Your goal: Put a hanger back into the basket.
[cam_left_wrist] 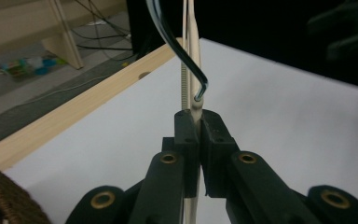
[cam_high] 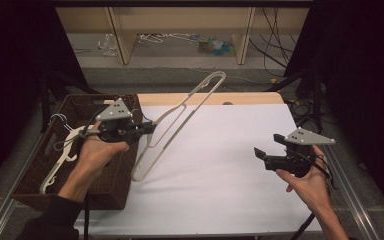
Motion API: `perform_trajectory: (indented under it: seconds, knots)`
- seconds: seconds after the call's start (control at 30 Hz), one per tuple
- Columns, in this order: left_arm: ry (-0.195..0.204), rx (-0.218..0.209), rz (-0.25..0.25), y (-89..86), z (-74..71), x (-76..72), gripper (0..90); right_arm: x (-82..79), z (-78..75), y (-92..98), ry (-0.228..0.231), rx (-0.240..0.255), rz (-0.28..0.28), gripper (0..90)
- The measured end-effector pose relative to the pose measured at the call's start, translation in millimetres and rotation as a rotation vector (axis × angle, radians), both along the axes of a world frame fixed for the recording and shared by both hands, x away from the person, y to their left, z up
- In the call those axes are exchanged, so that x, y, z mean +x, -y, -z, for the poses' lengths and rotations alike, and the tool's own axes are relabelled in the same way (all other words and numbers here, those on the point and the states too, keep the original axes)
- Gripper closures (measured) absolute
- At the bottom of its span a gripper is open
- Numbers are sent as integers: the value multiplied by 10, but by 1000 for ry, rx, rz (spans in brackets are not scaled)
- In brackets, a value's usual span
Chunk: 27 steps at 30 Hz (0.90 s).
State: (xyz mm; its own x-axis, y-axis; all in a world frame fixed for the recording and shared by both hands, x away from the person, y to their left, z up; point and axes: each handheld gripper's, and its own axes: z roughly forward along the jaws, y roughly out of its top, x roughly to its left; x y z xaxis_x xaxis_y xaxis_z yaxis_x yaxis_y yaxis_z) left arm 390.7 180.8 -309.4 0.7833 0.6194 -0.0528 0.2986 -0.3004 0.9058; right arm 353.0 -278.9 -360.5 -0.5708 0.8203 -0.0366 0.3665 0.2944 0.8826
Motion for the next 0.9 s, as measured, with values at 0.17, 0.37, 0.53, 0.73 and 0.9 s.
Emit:
perform_trajectory:
  seconds: [0.17,0.37,0.53,0.73,0.9]
  knots:
    - [-38,-137,-8,-220,-136,-21,860,-75,98,-67,15,0,-24,209]
    - [-34,-213,-49,-556,-375,-66,860,-147,153,-79,4,-3,-43,209]
    - [-12,-249,-81,-852,-642,-158,859,-157,202,-49,-7,-5,-41,209]
    - [-3,-233,-140,-1174,-854,-275,860,-182,229,-26,-26,-25,-43,211]
    - [-9,-212,-184,-1396,-908,-285,859,-183,251,-34,-27,-17,-51,211]
